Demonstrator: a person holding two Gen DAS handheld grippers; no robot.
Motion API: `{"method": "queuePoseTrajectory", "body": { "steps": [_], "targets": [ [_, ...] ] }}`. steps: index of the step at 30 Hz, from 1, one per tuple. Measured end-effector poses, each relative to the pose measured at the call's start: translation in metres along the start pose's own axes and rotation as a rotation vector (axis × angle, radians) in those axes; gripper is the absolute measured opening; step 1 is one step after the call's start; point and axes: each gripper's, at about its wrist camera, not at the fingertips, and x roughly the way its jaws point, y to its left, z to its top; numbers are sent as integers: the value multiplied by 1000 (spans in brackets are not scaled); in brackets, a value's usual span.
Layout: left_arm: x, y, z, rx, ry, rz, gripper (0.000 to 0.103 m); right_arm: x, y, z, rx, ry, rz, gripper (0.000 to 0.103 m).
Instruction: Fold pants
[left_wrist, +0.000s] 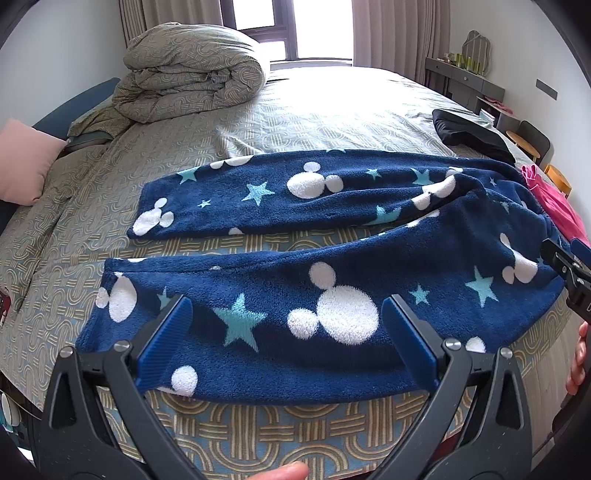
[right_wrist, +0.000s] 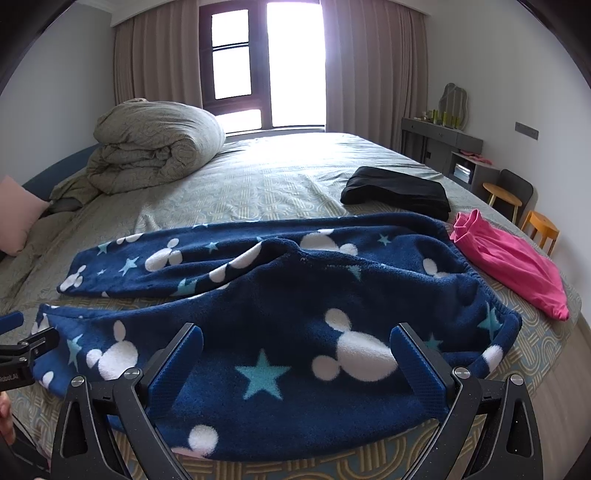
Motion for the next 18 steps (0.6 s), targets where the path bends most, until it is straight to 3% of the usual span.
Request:
{"method": "queuePoseTrajectory", "body": {
  "steps": [11,18],
  "targets": [
    [-1,6,-4,-4,-15,20,102,-3,-2,-2,5,-2,-3,103],
    [0,4,-5,-16,-12,-5,102,-1,-6,-1,14,17,-14,103]
  ]
}}
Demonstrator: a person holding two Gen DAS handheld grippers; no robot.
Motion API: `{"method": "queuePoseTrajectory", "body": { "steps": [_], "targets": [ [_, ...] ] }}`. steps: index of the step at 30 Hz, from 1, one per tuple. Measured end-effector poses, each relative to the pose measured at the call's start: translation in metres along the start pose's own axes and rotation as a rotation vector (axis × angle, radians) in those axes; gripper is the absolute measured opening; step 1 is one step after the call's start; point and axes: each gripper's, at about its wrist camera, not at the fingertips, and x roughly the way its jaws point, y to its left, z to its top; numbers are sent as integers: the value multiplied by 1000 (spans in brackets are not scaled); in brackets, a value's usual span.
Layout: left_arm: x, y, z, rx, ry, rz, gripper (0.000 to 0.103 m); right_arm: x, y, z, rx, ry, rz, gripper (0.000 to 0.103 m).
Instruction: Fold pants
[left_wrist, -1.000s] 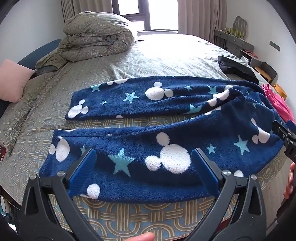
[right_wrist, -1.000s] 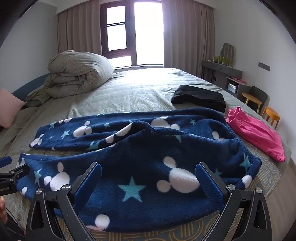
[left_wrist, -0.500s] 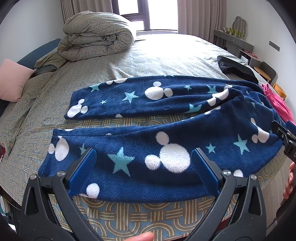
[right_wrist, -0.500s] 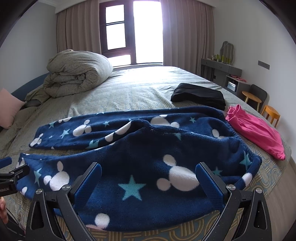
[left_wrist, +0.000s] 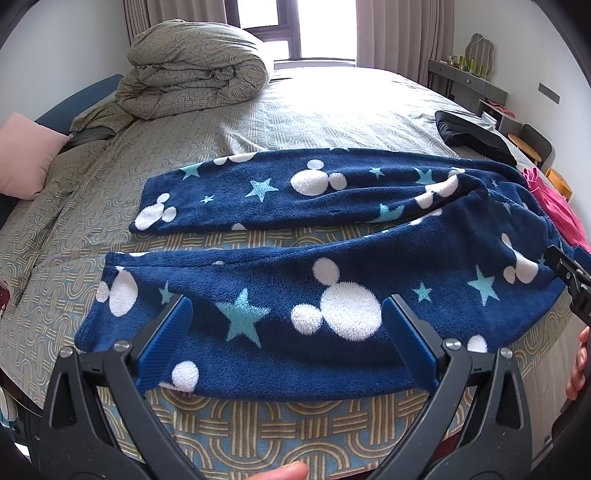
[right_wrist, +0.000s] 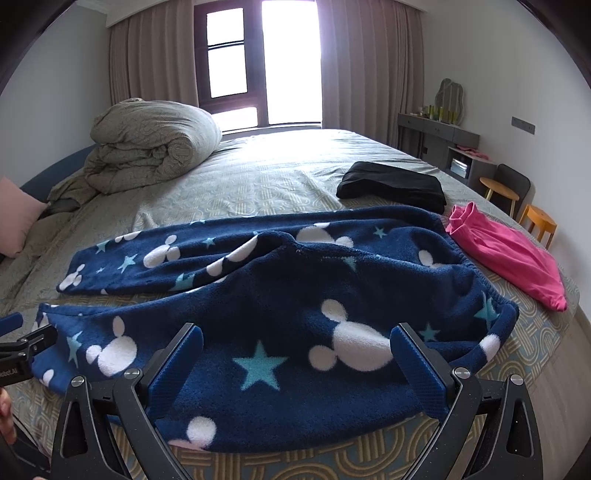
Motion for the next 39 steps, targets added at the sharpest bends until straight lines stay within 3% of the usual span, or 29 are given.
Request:
{"method": "queuePoseTrajectory", "body": {
  "steps": [11,39],
  "targets": [
    [4,4,-4,-52,0,-48,102,-2,0,-1,1,4,-9,103],
    [3,2,-12,-32,17,-59,102,0,-4,-5,23,21,-22,103]
  ]
}}
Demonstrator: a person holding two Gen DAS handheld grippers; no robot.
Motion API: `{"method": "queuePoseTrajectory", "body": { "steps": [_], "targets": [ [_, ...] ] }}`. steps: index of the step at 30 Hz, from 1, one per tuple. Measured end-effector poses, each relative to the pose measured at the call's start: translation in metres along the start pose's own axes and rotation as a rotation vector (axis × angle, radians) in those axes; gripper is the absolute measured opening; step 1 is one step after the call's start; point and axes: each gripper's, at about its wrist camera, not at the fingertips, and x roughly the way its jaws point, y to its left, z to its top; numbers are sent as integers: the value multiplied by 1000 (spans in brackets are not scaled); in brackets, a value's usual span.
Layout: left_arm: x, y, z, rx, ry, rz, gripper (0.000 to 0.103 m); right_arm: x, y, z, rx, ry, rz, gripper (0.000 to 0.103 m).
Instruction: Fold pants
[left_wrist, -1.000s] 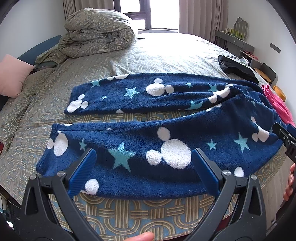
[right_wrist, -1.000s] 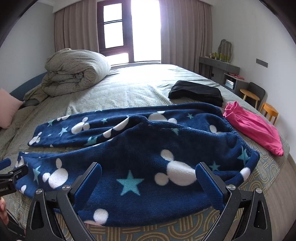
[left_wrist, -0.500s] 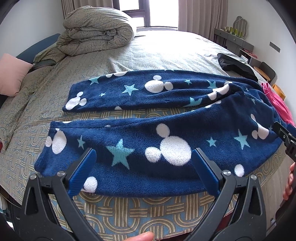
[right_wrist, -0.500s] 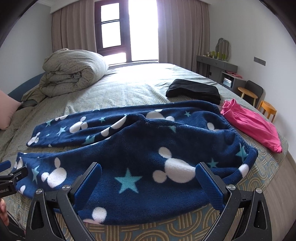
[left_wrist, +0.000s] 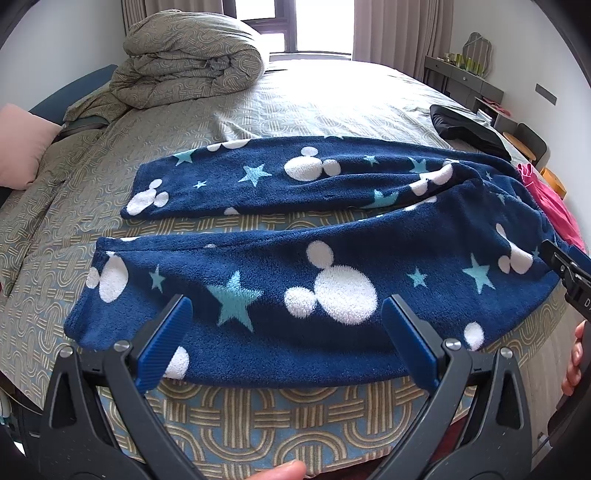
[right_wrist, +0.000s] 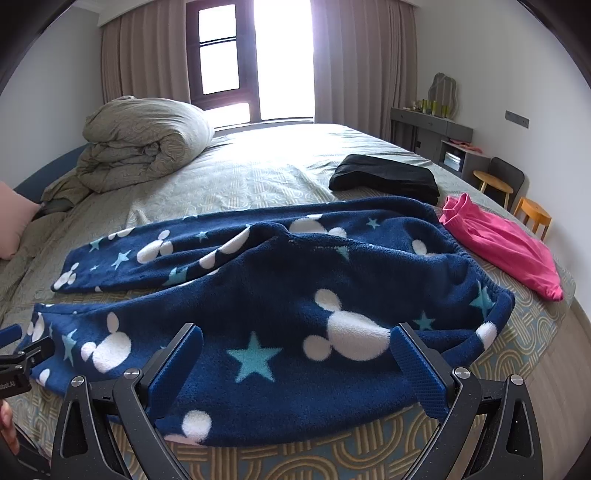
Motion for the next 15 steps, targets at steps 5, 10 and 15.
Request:
{"method": "queuePoseTrajectory", "body": {
  "steps": [5,10,15],
  "targets": [
    [-1,-1,-1,2,3,-5,102,0,0,0,0,0,1,103],
    [1,-3,-3,8,20,4,102,-1,-3,-2,6,-4,-1,103],
    [0,-3,-4,15,-4,25,102,3,-8,-4,17,9,-4,103]
  ]
}}
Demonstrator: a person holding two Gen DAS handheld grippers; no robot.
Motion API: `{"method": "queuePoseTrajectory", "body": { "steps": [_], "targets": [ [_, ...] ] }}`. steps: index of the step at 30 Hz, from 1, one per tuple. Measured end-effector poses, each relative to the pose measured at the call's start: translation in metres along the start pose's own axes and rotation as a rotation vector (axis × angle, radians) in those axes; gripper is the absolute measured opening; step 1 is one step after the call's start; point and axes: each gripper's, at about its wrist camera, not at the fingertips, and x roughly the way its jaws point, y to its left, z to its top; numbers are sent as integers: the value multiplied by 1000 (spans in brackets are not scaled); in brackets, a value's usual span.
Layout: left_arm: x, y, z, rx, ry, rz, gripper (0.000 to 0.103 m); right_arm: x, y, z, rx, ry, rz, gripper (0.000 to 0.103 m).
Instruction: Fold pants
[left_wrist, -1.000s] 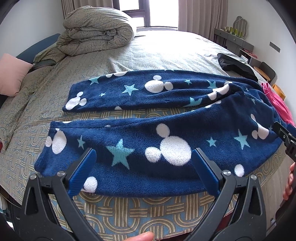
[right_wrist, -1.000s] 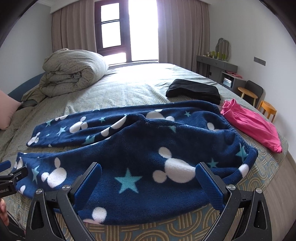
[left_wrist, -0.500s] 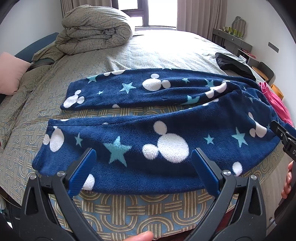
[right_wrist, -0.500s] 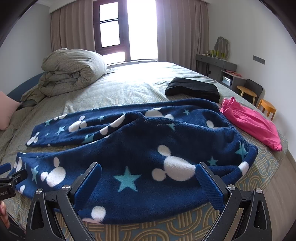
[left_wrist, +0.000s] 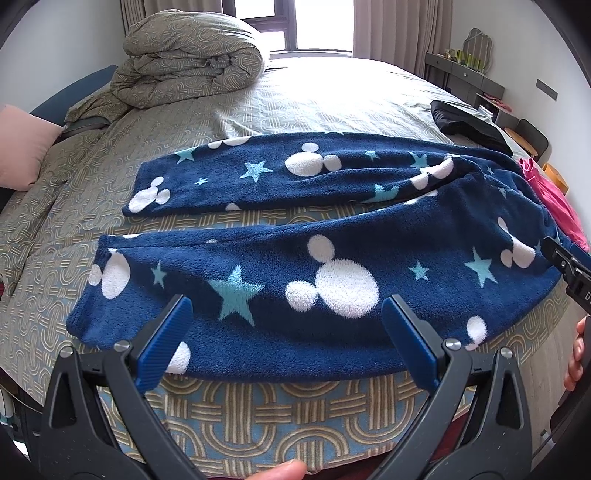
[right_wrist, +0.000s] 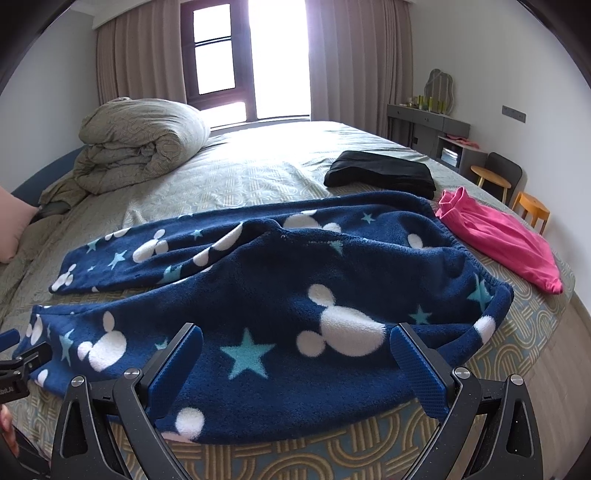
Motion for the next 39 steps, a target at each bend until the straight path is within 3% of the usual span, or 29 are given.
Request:
{"method": "queuePoseTrajectory", "body": {
  "steps": [15,20,25,33,39],
  "targets": [
    [4,10,-4,-7,28,16,102,7,-27,0,61,27,-58,103],
    [9,50,-14,-106,71,-5,102,5,-65,3,162,21,-121,103],
    [16,97,-41,-207,134,83,102,9,-119,-5,318,62,-167,103],
    [25,145,-79,-390,267,-65,102,26,-166,-26,524,81,-85,103],
    [43,156,-78,-555,274,-183,102,45,-184,-40,688,92,48,103]
  ]
}}
